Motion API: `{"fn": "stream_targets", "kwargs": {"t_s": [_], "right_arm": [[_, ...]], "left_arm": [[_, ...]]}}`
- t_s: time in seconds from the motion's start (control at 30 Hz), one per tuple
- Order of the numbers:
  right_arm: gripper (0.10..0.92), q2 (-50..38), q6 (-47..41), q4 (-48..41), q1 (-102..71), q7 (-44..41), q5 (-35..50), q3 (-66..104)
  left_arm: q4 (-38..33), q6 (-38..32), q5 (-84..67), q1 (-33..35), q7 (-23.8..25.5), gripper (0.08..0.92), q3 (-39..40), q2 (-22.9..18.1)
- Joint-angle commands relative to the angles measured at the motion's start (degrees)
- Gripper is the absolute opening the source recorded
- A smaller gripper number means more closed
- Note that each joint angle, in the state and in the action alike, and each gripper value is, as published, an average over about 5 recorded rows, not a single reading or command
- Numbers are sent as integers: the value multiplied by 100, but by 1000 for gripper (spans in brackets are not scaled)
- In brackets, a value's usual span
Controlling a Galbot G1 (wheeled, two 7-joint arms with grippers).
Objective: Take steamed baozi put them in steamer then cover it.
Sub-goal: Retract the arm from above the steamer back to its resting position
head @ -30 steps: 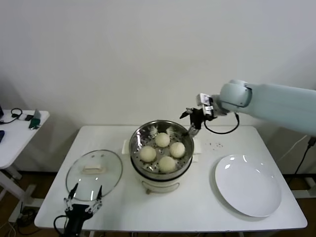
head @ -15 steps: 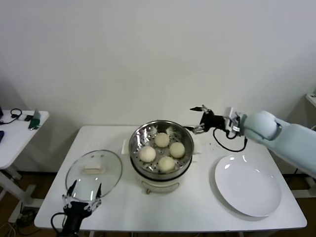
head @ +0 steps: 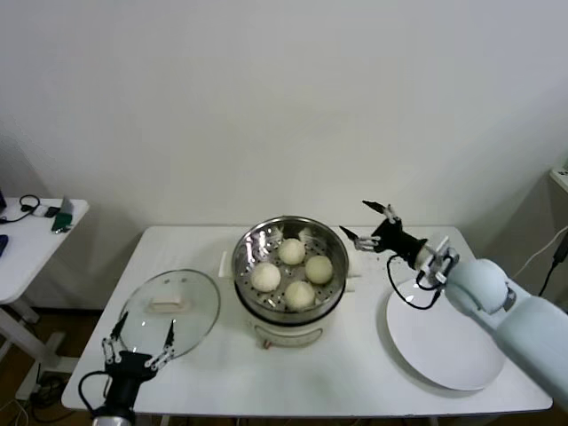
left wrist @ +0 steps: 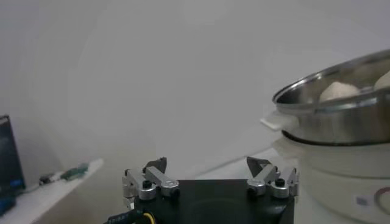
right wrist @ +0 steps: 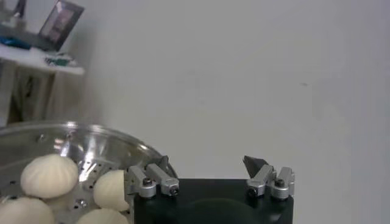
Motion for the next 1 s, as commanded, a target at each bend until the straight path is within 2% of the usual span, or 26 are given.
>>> {"fn": "stream_targets", "kwargs": {"t_s": [0.03,0.23,0.47,0.7,1.0], "right_arm": [[823,1610,46,701,-3510,370,-517,3456],[823,2320,-1,781,-4226,399,-569,4046],[823,2628,-81,734,-4650,384,-958,4233],[823,2729,-131,707,-4643,397,-1265,4252],[823,2954,-142,695,-4712,436,-1724,4269]], "left_arm": [[-64,488,3292,-250,-110,823,-230,94],[0,899,5762,-383,66,823,-125,205],[859,1128,7085,-980,-323,823,477,384],[2060,1111,7426,-1595,-634,823,736,446],[2936,1080,7527,-2326,-680,823,768,421]]}}
